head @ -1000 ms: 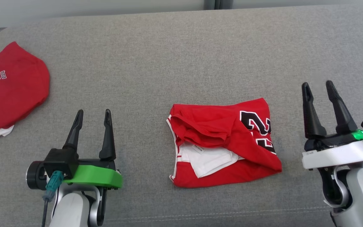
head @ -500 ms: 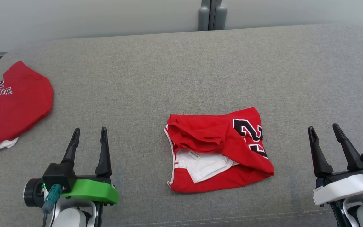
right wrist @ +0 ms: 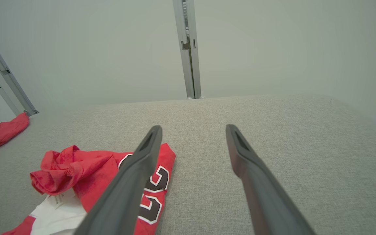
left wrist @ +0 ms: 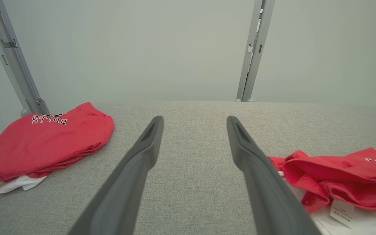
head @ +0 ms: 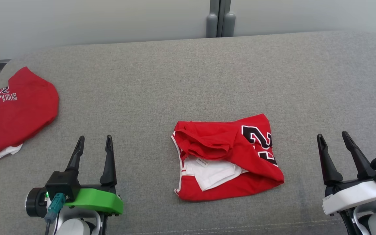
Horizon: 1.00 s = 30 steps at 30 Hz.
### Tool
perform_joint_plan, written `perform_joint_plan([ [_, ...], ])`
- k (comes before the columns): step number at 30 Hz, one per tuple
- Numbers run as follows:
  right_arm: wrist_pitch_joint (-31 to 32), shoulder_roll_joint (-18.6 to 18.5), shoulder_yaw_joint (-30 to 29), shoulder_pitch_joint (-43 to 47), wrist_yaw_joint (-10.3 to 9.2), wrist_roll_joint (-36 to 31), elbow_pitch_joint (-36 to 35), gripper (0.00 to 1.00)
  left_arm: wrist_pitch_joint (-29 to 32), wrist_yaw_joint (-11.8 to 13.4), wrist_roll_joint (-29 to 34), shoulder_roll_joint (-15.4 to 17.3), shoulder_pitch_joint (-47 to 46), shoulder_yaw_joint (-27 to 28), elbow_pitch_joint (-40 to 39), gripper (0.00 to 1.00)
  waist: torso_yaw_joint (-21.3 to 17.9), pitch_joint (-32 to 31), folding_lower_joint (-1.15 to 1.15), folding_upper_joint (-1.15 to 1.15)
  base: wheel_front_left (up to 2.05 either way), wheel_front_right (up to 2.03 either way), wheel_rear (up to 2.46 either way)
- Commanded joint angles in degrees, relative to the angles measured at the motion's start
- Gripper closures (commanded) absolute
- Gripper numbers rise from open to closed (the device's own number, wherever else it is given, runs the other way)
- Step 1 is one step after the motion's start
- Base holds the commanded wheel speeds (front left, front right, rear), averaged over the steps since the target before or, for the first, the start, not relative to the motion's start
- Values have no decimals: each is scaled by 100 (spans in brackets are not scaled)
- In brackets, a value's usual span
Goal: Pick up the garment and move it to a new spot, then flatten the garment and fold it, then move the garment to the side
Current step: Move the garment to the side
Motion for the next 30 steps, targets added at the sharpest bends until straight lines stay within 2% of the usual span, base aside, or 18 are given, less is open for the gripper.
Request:
perform_joint_plan([
  [1, 9, -6, -4, 48, -3, 30, -17, 0, 6, 35, -32, 40, 47, -19, -15, 0, 15, 2, 0, 0, 0, 0, 0],
  [2, -3, -15, 21, 18, -3, 68, -27, 100, 5, 33, -35, 38, 34, -32, -22, 0, 31, 11, 0, 0, 0, 0, 0],
  [10, 13, -221, 300, -344, -3, 164, 369, 100, -12, 22, -54, 13, -96, -103, -21, 0, 186, 88, 0, 0, 0, 0, 0],
  [23, -220, -541, 1667, -1674, -3, 728, 2277, 100, -104, -121, -83, -195, -610, -486, 122, 0, 938, 710, 0, 0, 0, 0, 0],
  [30, -345, -618, 2259, -2111, -3, 1109, 2939, 100, -143, -82, -132, -270, -736, -541, 229, 0, 1128, 901, 0, 0, 0, 0, 0],
])
